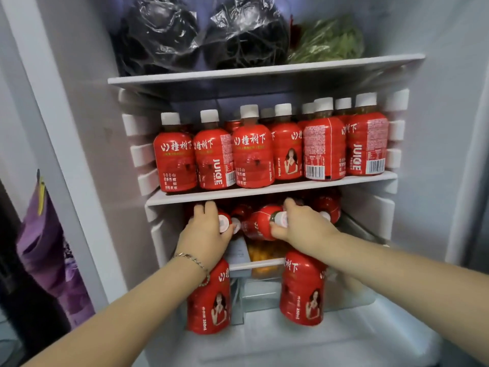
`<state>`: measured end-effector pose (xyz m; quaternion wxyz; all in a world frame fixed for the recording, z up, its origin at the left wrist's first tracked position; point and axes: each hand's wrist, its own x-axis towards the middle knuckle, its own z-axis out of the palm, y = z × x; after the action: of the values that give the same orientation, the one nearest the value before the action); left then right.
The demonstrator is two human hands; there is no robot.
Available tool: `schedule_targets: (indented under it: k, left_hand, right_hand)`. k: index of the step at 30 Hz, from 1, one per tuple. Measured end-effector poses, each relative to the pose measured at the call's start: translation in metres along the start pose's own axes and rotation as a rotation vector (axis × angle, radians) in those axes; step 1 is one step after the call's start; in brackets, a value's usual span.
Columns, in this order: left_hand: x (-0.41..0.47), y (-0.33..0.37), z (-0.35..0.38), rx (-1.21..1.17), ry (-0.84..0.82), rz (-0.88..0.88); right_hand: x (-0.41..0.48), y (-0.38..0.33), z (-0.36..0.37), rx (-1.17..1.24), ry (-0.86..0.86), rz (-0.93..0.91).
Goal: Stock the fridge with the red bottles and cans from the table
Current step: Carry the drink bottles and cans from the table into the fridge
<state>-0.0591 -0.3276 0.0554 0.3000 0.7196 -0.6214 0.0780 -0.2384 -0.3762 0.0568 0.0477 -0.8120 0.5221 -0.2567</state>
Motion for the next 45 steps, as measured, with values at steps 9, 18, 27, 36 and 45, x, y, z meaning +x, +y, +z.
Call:
schedule_targets:
  k: [9,18,27,36,45]
  left_hand:
    - [0.005,0.002,-0.006,-0.215,0.038,-0.073]
    - [0.014,-0.003,0.003,-0.270,0.059,-0.099]
    - [0.005,0.010,0.002,-0.148,-0.009,-0.061]
    - [-0.009,0.038,0.017,0.247,-0.175,0.134]
    - [-0.010,0.036,0.018,0.233,-0.196,0.136]
  right_hand:
    - [0.018,0.006,-0.002,0.342,0.160,0.155]
    - [0.025,-0.029,0.022,0.437,0.230,0.156]
    - [0.033,0.001,0.016,0.583,0.185,0.350]
    - [-0.017,0.021,0.007,0.389,0.464,0.181]
    - [-0.024,0.020,-0.043,0.219,1.012,-0.171]
